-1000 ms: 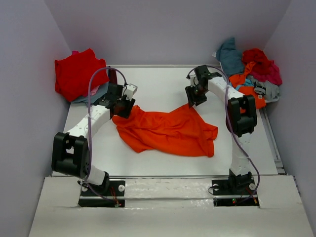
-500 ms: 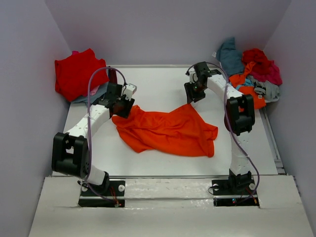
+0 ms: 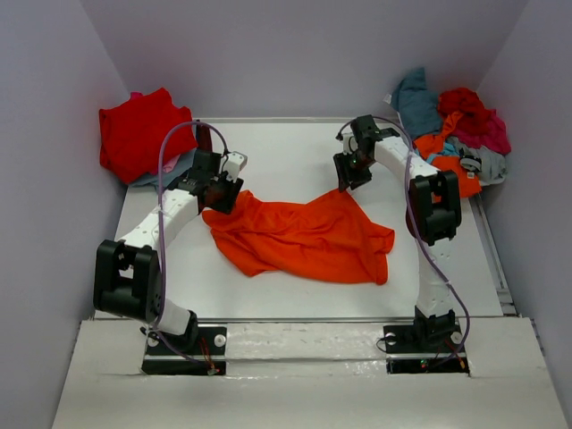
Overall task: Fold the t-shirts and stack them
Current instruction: Flatten the tshirt out
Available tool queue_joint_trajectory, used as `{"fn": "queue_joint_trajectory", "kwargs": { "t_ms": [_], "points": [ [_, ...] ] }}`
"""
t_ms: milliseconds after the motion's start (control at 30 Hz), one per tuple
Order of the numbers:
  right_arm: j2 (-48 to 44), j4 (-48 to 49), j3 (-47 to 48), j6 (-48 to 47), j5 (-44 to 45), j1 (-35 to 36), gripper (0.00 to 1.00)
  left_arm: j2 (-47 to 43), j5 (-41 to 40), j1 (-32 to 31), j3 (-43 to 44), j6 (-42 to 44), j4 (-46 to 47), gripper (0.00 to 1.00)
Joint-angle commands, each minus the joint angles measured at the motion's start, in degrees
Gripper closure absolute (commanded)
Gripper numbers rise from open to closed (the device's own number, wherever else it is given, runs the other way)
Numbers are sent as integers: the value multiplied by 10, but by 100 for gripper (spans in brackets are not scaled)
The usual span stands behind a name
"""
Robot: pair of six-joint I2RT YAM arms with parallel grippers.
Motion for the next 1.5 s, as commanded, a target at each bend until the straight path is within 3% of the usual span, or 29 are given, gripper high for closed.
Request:
{"fn": "queue_joint_trajectory", "kwargs": {
  "t_ms": [0, 867, 1100, 1467],
  "points": [
    [-5, 0, -6, 7, -5, 2, 48, -6, 9, 3, 22, 5, -4, 45],
    [34, -8, 16, 5, -6, 8, 55, -3, 10, 3, 24, 7, -6, 45],
    [33, -10, 18, 2, -1, 8, 79, 0, 13, 3, 26, 7, -5, 45],
    [6, -27, 24, -14, 17, 8, 92, -2, 13, 3, 19, 7, -5, 44]
  ]
}}
